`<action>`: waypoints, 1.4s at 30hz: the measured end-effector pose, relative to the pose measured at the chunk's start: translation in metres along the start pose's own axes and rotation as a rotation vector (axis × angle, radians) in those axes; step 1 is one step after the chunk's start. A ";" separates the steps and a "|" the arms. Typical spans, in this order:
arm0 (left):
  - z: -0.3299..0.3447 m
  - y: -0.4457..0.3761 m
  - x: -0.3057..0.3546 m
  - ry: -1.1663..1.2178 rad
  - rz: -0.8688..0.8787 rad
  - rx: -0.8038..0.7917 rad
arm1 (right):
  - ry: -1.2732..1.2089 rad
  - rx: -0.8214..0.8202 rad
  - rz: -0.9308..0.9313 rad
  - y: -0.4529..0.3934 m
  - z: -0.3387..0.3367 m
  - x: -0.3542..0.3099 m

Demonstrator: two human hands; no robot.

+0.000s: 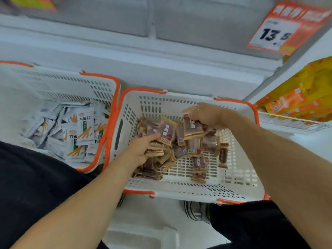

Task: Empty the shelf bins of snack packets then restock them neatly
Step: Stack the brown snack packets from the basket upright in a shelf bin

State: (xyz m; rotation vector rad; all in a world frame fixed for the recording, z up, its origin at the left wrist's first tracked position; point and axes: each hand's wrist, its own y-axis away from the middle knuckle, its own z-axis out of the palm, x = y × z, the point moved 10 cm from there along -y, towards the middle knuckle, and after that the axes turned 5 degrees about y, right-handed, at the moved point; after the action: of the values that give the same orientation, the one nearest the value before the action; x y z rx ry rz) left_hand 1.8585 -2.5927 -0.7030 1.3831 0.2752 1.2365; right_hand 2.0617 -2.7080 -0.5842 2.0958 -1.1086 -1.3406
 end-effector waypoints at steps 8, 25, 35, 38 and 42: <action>0.066 0.090 0.119 -0.182 0.098 -0.215 | 0.097 -0.141 -0.143 0.079 -0.035 -0.107; 0.107 0.201 0.291 -0.422 0.528 -0.350 | -0.997 0.162 -0.351 0.088 -0.079 -0.178; 0.104 0.202 0.292 -0.395 0.508 -0.370 | -0.751 0.337 -0.521 0.099 -0.083 -0.220; 0.096 0.209 0.309 -0.355 0.591 -0.353 | -0.740 0.316 -0.515 0.102 -0.087 -0.233; 0.083 0.219 0.333 -0.251 0.721 -0.328 | -0.736 0.292 -0.523 0.095 -0.077 -0.265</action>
State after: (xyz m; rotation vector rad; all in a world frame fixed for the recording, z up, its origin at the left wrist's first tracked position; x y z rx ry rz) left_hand 1.9515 -2.4436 -0.3357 1.3661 -0.6312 1.5717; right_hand 2.0341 -2.5580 -0.3349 2.2445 -1.0924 -2.4691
